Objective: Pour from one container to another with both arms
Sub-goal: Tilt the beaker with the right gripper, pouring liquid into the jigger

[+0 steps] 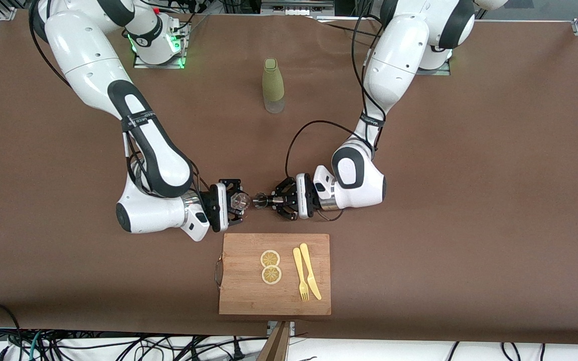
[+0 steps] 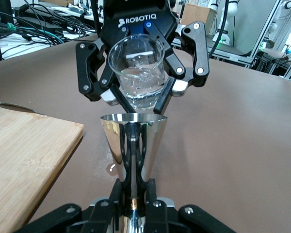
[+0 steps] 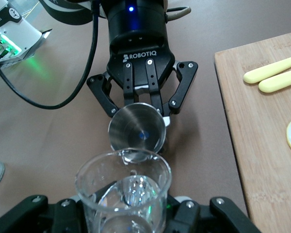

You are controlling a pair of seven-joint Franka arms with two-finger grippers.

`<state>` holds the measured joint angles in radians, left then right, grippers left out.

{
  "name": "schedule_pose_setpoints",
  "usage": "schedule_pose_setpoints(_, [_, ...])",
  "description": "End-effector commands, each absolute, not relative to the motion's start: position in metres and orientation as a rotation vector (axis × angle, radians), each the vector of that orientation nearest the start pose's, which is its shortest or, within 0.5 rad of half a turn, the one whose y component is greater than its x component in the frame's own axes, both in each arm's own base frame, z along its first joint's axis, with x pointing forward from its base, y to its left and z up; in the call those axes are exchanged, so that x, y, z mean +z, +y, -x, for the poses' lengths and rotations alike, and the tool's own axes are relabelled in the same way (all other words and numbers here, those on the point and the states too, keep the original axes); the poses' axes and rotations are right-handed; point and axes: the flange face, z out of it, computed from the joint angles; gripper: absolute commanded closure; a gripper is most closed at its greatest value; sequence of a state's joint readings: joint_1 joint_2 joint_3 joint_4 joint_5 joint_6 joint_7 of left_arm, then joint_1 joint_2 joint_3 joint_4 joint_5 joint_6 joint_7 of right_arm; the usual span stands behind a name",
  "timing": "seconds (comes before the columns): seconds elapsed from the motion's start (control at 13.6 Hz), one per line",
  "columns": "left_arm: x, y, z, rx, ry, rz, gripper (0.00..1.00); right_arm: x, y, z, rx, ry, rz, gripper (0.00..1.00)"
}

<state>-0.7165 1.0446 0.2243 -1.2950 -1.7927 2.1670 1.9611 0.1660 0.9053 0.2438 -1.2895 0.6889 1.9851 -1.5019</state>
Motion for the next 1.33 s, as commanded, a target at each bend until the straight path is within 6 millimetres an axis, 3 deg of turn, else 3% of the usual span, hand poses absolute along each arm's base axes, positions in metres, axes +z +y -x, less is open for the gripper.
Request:
schedule_pose_setpoints(0.0, [0.133,-0.431,-0.623,0.892,-1.267,-1.622,1.0,0.228,0.3,-0.679,-0.302,-1.589,1.764,0.72])
schedule_pose_setpoints(1.25, [0.131,-0.43,-0.624,0.913,-1.265,-1.617,1.0,0.24,0.324,-0.67,-0.117,-1.575,1.949,0.72])
